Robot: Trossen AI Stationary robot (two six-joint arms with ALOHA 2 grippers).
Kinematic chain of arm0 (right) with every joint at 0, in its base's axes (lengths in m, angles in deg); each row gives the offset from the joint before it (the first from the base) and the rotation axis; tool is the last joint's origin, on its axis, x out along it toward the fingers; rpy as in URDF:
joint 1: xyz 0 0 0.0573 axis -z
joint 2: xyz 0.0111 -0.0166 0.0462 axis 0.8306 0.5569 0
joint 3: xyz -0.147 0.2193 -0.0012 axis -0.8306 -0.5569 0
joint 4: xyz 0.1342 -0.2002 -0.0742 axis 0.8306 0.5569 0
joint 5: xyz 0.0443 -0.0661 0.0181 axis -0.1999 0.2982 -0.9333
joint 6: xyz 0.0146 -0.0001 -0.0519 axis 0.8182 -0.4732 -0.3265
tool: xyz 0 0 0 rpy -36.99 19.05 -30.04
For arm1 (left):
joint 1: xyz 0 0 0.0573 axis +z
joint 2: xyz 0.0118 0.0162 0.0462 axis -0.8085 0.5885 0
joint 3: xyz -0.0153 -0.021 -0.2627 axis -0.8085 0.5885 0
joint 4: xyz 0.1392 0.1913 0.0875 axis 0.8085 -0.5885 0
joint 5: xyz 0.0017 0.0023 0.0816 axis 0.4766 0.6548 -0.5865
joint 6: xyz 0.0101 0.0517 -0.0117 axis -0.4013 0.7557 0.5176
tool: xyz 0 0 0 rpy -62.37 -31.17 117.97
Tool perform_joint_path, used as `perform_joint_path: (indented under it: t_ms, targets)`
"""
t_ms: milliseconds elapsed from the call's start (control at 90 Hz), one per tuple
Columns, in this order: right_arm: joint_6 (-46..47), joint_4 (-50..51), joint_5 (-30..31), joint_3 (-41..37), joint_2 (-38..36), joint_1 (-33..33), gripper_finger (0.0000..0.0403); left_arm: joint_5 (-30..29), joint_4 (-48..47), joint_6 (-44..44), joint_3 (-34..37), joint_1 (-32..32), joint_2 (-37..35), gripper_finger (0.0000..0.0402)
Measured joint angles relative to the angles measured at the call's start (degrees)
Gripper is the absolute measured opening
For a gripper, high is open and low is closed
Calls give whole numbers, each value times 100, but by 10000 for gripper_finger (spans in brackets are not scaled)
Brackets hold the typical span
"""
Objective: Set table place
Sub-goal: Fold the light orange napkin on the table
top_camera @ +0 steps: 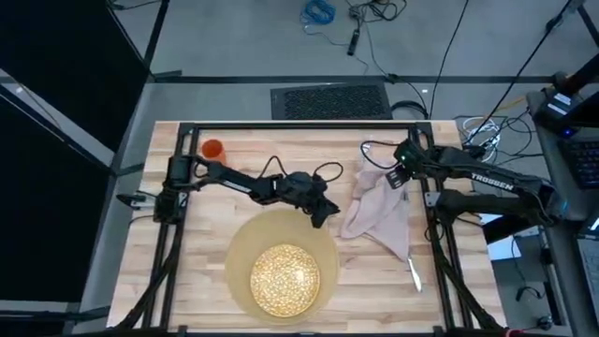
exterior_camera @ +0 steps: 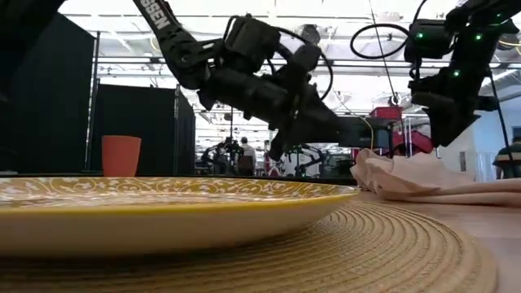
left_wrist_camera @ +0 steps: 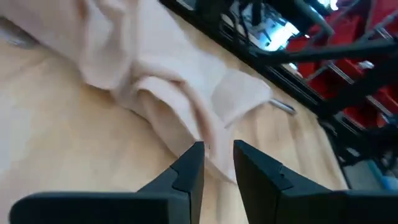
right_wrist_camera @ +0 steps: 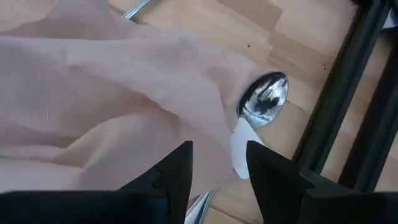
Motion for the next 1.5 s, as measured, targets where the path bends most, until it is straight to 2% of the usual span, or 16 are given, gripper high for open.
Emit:
perform_joint_path:
  t_ms: [311, 700, 1078, 1500]
  targets:
    - [-22, -114, 0, 0, 1, 2, 137, -573, -266, -128, -9, -204, 7, 70]
    - [-50, -489, -24, 0, 1, 0, 137, -614, -248, -561, -123, -322, 294, 70]
    - [-154, -500, -26, 0, -1, -2, 137, -516, -647, -558, -1071, -429, 894, 70]
    - [-199, -454, -44, 0, -3, -2, 137, -745, -1199, -550, -1182, -390, 953, 70]
